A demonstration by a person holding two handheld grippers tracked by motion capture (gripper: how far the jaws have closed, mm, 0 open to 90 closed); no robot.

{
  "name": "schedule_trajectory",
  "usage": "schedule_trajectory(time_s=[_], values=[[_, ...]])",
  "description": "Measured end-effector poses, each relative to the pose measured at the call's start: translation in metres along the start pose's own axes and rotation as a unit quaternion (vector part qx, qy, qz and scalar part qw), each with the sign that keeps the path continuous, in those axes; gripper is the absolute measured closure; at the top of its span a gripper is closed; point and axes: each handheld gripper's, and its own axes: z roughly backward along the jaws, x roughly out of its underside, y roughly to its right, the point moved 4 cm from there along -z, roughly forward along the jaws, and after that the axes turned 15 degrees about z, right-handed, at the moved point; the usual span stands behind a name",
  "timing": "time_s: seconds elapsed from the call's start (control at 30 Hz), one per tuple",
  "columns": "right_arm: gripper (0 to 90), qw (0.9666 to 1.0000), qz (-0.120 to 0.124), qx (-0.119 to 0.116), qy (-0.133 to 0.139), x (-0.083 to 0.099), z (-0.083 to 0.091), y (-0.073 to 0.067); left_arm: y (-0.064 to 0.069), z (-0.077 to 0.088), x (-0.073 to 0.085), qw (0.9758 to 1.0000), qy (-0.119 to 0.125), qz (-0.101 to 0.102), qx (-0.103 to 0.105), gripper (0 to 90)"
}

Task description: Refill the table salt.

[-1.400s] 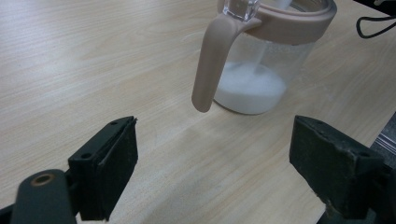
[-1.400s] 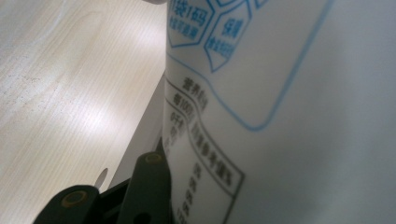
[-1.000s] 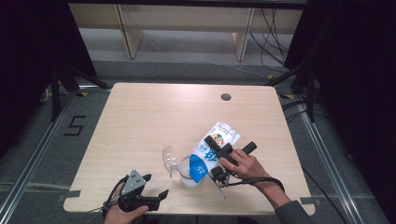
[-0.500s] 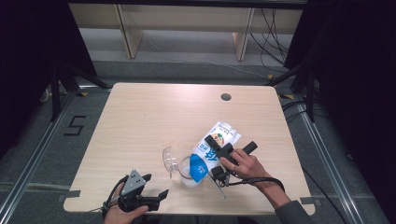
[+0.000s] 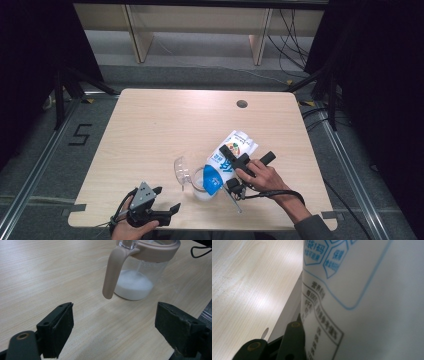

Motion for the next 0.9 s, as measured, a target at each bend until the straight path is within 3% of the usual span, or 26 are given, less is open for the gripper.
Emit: schedule_trajectory(time_s=[0.13, 0.2, 0.27, 0.3, 0.33, 0.37, 0.9], values=[[67.5, 0.9999, 0.013, 0.002, 0.003, -0.0001, -0.0001, 0.0016, -0.0001, -0.0001, 0.0005, 1.0, -0.001, 0.001, 0.001, 15.0], [67.6, 1.0, 0.0, 0.001, 0.0, -0.0001, -0.0001, 0.0002, 0.0001, 0.0, -0.0002, 1.0, 0.0, 0.001, 0.0, 15.0], [67.5, 1.0, 0.0, 0.0, 0.0, 0.0, -0.0001, 0.0001, -0.0001, -0.0005, 0.0004, 1.0, 0.0, 0.001, -0.001, 15.0], [67.5, 0.9999, 0.012, 0.003, 0.002, 0.0002, 0.0, 0.0015, -0.0002, -0.0006, 0.0005, 1.0, 0.0, 0.002, 0.0, 15.0], [67.6, 1.0, 0.002, -0.002, -0.001, 0.0001, 0.0002, -0.0007, -0.0001, 0.0001, 0.0003, 1.0, -0.001, 0.002, 0.0, 15.0], [67.6, 0.9999, 0.014, 0.0, 0.002, 0.0001, -0.0002, 0.0011, 0.0, 0.0002, -0.0001, 1.0, 0.0, 0.001, 0.0, 15.0], [68.0, 0.9995, 0.03, -0.002, 0.004, 0.0008, -0.0007, 0.0039, -0.0001, -0.0004, 0.0004, 1.0, -0.002, 0.0, 0.001, 15.0]])
